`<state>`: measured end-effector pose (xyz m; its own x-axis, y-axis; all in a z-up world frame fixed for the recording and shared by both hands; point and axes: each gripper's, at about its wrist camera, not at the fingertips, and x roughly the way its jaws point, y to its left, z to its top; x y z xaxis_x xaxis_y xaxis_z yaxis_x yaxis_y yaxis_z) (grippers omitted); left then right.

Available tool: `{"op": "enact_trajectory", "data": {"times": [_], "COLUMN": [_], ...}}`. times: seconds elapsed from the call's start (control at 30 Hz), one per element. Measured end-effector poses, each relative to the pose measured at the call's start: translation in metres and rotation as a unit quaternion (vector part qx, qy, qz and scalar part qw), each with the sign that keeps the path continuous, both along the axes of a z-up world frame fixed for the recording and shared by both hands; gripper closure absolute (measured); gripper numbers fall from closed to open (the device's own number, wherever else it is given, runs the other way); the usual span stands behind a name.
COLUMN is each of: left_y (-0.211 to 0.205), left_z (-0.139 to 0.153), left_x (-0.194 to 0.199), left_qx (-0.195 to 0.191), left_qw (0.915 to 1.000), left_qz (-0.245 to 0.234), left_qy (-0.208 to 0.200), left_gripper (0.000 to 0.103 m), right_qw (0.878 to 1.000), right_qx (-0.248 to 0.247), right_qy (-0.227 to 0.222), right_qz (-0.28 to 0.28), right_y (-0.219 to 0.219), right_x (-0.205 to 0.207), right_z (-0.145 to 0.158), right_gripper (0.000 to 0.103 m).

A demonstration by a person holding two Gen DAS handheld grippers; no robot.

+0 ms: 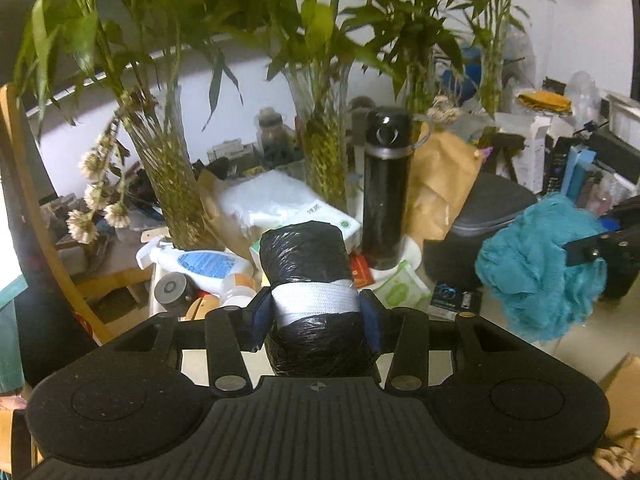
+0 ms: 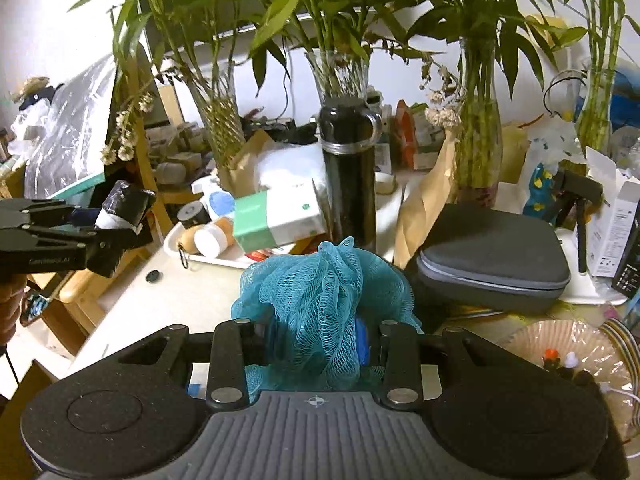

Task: Organize soft objects
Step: 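Carry the black roll with the left gripper while the right gripper carries the sponge over the box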

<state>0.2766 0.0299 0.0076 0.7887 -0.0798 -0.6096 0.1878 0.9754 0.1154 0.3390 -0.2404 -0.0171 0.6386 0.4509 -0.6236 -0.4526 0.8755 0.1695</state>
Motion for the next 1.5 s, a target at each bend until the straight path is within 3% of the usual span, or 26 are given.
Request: {"op": "enact_trajectory", "data": {"times": [0.53, 0.93, 1.13, 1.5], "left_y": [-0.002, -0.015, -0.012, -0.023], "left_z": [0.013, 0.020, 0.023, 0.020], "left_x": [-0.072, -0.129, -0.150, -0.178], "left_qx": [-0.047, -0.059, -0.063, -0.037], "left_qw": [0.9986, 0.9974, 0.9975, 0.9985], "left_qz": [-0.004, -0.022, -0.027, -0.041], "left_qy": [-0.024, -0.033, -0.017, -0.004], "left_gripper": [0.058, 0.058, 0.058, 0.058], "right_qw": [0.998, 0.992, 0.989, 0.991], "right_qx": [0.065, 0.099, 0.105, 0.049], "right_qy": [-0.024, -0.078, -0.100, -0.106], "right_qz": [0.002, 0.013, 0.021, 0.069], "right_y": [-0.012, -0.022, -0.026, -0.004], "right_x": [-0.066, -0.121, -0.159, -0.219], "right_z": [0.020, 0.044, 0.062, 0.072], "right_gripper": [0.064, 0.065, 0.065, 0.065]}}
